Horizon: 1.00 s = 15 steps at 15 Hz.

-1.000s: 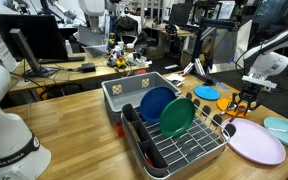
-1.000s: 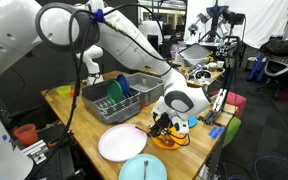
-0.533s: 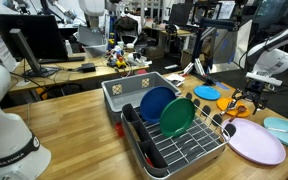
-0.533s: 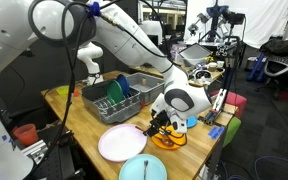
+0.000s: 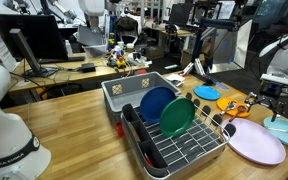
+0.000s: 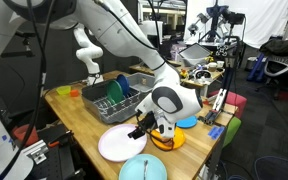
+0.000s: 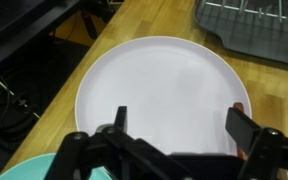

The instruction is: Move the silver spoon and ladle from the pink plate and put them on the orange plate, move the pink plate backwards

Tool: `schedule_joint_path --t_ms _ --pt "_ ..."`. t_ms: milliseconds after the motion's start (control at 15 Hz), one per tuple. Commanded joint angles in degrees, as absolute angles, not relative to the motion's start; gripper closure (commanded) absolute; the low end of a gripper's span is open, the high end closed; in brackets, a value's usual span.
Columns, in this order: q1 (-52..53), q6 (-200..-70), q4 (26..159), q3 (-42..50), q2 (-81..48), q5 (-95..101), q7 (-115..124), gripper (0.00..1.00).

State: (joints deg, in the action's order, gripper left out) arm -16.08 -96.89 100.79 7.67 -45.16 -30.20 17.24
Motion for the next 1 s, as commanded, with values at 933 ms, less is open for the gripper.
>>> schedule_joint_path --t_ms 933 --pt "-5.34 -101.10 117.49 7.72 -42.06 -9.89 11.84 0.00"
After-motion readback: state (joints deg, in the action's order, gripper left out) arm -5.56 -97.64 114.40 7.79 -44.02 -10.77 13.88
